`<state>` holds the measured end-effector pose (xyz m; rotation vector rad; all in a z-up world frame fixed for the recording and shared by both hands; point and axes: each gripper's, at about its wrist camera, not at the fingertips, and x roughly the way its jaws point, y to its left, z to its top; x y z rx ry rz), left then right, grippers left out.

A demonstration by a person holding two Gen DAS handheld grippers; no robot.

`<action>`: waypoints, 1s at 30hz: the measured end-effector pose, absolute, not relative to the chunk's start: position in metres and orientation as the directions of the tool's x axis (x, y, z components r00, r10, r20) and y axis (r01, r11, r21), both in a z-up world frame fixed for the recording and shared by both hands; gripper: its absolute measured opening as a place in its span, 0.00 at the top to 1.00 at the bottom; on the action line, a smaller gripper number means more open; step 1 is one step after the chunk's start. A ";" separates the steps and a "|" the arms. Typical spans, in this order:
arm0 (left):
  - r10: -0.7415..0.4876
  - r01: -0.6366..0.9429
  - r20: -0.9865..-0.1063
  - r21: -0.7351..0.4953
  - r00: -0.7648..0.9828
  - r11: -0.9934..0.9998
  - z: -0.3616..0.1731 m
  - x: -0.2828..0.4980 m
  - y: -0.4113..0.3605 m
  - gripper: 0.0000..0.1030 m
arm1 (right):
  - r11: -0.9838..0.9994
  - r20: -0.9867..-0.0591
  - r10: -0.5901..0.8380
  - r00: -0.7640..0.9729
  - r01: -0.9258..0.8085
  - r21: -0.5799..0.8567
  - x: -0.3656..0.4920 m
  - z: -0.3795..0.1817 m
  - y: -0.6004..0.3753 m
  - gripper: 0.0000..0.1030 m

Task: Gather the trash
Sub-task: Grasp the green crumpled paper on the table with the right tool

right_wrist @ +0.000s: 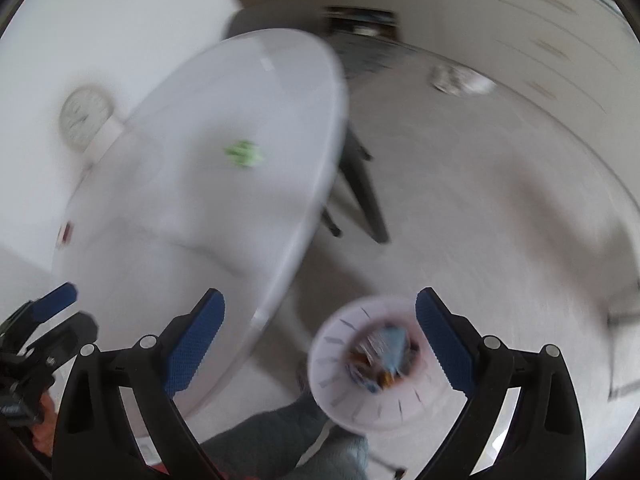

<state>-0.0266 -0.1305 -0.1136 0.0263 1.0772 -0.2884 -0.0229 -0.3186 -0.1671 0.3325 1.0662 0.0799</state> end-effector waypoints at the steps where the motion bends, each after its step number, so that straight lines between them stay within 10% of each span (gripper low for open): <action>1: -0.199 0.216 -0.868 -0.109 0.455 0.970 -0.111 -0.025 -0.121 0.08 | 0.954 -0.844 0.231 0.484 0.058 0.294 -0.008 -0.166 -0.307 0.07; 11: -0.073 -0.016 -0.861 -0.094 0.503 0.995 -0.119 0.005 -0.034 0.08 | 0.986 -0.871 0.162 0.463 -0.120 0.120 0.134 -0.193 -0.221 0.10; 21: -0.079 -0.091 -0.874 -0.139 0.479 0.986 -0.137 0.037 0.018 0.08 | 0.990 -0.914 0.101 0.393 -0.134 0.052 0.171 -0.227 -0.201 0.67; 30: -0.017 -0.210 -0.865 -0.140 0.501 0.968 -0.122 0.030 0.057 0.08 | 0.975 -0.877 0.190 0.441 -0.185 0.119 0.150 -0.196 -0.181 0.68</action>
